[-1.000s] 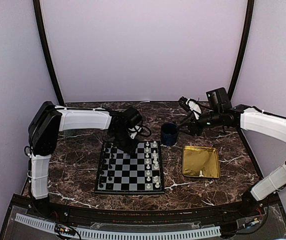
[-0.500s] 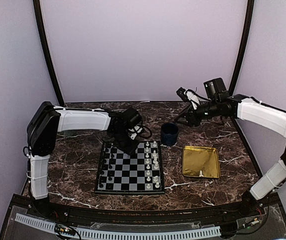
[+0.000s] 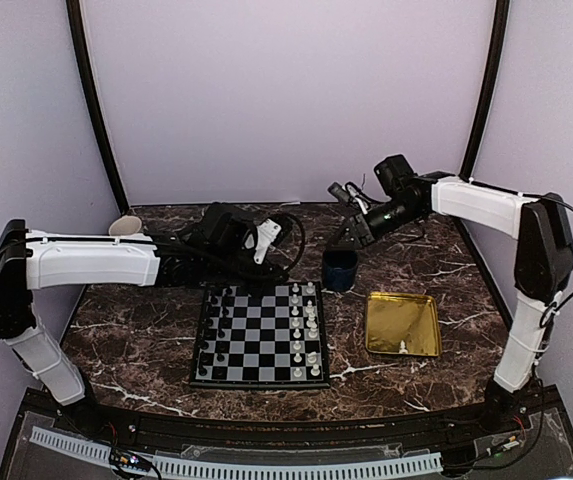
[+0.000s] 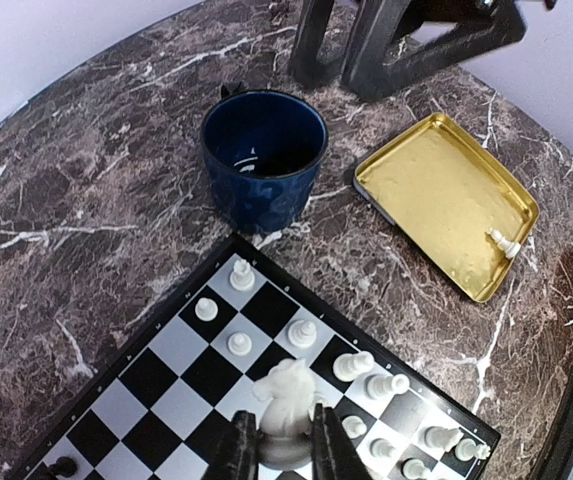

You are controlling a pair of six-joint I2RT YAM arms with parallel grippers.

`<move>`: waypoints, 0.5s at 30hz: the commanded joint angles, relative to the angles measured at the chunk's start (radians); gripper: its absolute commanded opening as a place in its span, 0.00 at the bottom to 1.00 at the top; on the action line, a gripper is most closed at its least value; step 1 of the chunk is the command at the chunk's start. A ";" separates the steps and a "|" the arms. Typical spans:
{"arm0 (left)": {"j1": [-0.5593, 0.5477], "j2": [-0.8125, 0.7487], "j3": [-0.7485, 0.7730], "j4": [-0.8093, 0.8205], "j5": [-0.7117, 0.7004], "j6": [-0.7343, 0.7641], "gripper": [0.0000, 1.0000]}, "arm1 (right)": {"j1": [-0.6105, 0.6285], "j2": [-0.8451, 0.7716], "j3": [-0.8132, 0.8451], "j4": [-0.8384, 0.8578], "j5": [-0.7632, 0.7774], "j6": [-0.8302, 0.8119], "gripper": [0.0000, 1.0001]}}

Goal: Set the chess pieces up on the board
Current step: Pass from the left arm to the right

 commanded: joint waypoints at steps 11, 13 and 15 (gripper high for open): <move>-0.041 -0.071 -0.073 0.194 0.010 0.095 0.10 | 0.126 0.127 0.079 0.019 -0.341 0.240 0.44; -0.046 -0.072 -0.073 0.194 0.007 0.098 0.11 | 0.132 0.134 0.076 0.028 -0.343 0.248 0.43; -0.049 -0.073 -0.072 0.198 0.005 0.100 0.11 | 0.136 0.139 0.073 0.039 -0.344 0.262 0.43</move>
